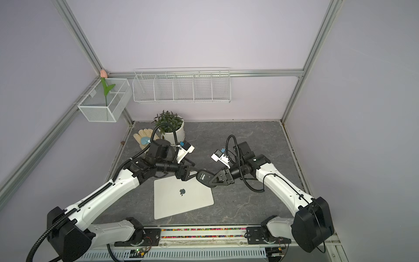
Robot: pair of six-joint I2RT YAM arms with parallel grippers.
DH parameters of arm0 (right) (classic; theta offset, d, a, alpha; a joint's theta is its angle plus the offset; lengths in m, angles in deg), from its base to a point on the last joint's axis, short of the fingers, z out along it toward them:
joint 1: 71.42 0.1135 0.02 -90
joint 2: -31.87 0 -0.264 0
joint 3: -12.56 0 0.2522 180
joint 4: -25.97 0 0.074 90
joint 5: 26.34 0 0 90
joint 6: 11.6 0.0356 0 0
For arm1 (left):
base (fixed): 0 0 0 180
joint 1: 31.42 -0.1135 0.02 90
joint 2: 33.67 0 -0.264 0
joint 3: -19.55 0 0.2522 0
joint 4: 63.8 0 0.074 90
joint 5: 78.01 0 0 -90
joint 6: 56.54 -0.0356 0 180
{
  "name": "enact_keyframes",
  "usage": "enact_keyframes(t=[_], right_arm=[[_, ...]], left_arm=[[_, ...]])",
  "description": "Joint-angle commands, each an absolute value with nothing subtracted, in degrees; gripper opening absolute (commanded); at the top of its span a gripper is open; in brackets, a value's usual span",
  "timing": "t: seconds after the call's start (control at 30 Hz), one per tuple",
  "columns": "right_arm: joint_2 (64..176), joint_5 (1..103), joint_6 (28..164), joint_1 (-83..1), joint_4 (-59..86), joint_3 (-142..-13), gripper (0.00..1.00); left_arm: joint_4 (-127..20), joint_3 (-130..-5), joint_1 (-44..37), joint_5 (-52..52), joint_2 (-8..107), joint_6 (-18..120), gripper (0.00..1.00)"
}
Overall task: Insert the wireless mouse receiver into the laptop
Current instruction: Pick up the mouse from the center of the board.
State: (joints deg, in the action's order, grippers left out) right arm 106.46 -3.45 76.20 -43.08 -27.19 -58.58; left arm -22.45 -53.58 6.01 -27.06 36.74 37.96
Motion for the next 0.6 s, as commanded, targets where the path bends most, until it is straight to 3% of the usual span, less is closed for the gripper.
enact_keyframes(t=[0.0,0.17,0.33,0.57], right_arm=[[108.3,-1.2,74.7,-43.4,-27.5,-60.2,0.25],[108.3,-1.0,74.5,-43.3,-27.4,-60.0,0.25],[108.7,-0.9,74.7,-43.3,-26.6,-60.1,0.25],[110.2,-1.5,77.3,-43.3,-21.9,-60.9,0.25]], left_arm=[[-22.6,-56.2,5.9,-32.2,36.4,39.4,0.82],[-33.8,-52.6,-2.3,-33.9,33.6,50.6,0.84],[-40.9,-50.7,-3.1,-37.4,31.0,54.7,0.86],[-28.7,-54.8,3.3,-38.9,36.3,45.2,0.82]])
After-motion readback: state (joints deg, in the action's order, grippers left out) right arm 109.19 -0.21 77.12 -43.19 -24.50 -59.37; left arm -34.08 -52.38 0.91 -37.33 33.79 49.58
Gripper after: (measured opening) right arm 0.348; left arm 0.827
